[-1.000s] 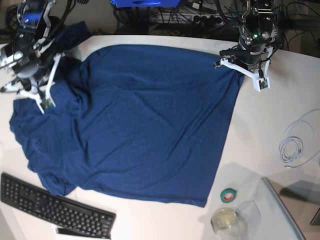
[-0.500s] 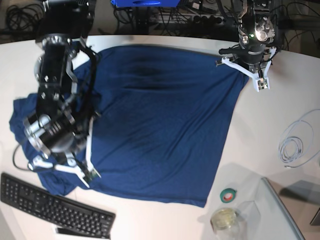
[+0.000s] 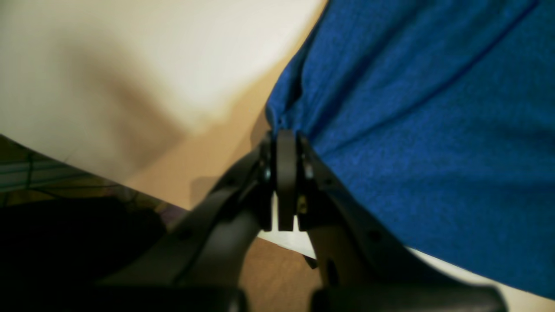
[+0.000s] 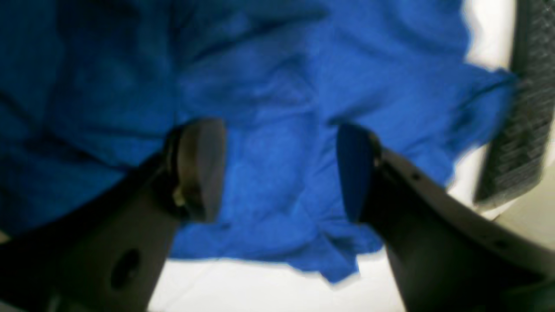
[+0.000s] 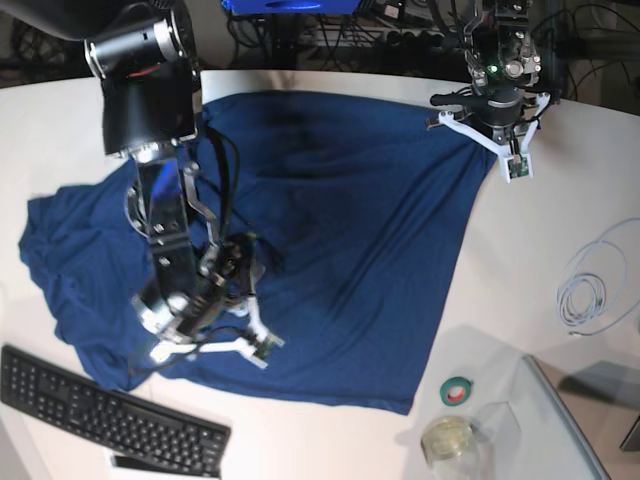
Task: Layout the t-shirt on the table in an organized manner, then fold the t-shirt properly
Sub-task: 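Release the shirt with the right gripper and reach into the shirt body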
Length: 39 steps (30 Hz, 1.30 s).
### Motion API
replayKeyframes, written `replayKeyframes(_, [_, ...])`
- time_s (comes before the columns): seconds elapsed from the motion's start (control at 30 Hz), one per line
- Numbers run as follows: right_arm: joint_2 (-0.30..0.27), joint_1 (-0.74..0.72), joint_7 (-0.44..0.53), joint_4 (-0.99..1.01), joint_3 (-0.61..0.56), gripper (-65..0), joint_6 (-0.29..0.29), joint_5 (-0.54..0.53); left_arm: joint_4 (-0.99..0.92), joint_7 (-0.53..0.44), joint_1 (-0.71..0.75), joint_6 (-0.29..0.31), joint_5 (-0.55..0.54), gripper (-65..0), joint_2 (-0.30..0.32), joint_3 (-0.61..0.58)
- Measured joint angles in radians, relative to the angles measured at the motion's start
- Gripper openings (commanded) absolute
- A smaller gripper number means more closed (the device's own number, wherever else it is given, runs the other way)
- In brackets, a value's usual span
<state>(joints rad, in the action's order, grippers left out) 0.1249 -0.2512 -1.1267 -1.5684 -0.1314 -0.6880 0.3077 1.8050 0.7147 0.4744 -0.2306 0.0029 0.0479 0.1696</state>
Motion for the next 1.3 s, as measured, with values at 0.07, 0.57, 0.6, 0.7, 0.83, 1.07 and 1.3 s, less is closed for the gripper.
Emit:
replayKeyframes(0.07, [-0.023,0.062,0.055,-0.097,0.018,-24.8,0.080,0.037,0.000,0.000,0.000,0.000,0.001,-65.0,0.001,0.001])
replayKeyframes(0.57, [-0.114,0.253,0.249,0.142,0.069,-39.9,0.128,0.102,0.000,0.000,0.000,0.000,0.001,-65.0,0.002,0.003])
replayKeyframes(0.6, [-0.113,0.251,0.249,0.153,0.076,-46.1,0.128,0.097,0.000,0.000,0.000,0.000,0.001,-65.0,0.002,0.003])
replayKeyframes(0.7, [-0.106,0.238,0.265,0.166,0.098,-57.5,0.129,0.092,0.000,0.000,0.000,0.000,0.001,-65.0,0.002,0.006])
replayKeyframes(0.83, [-0.114,0.240,0.259,0.157,0.098,-58.1,0.127,0.097,0.000,0.000,0.000,0.000,0.001,-65.0,0.001,0.006])
replayKeyframes(1.07, [-0.095,0.230,0.185,0.102,0.094,-49.2,0.112,0.094,0.000,0.000,-0.001,0.000,0.001,-65.0,0.002,0.007])
replayKeyframes(1.3, [-0.092,0.217,0.191,0.104,0.094,-58.8,0.112,0.093,0.000,0.000,-0.001,0.000,0.001,-65.0,0.002,0.010])
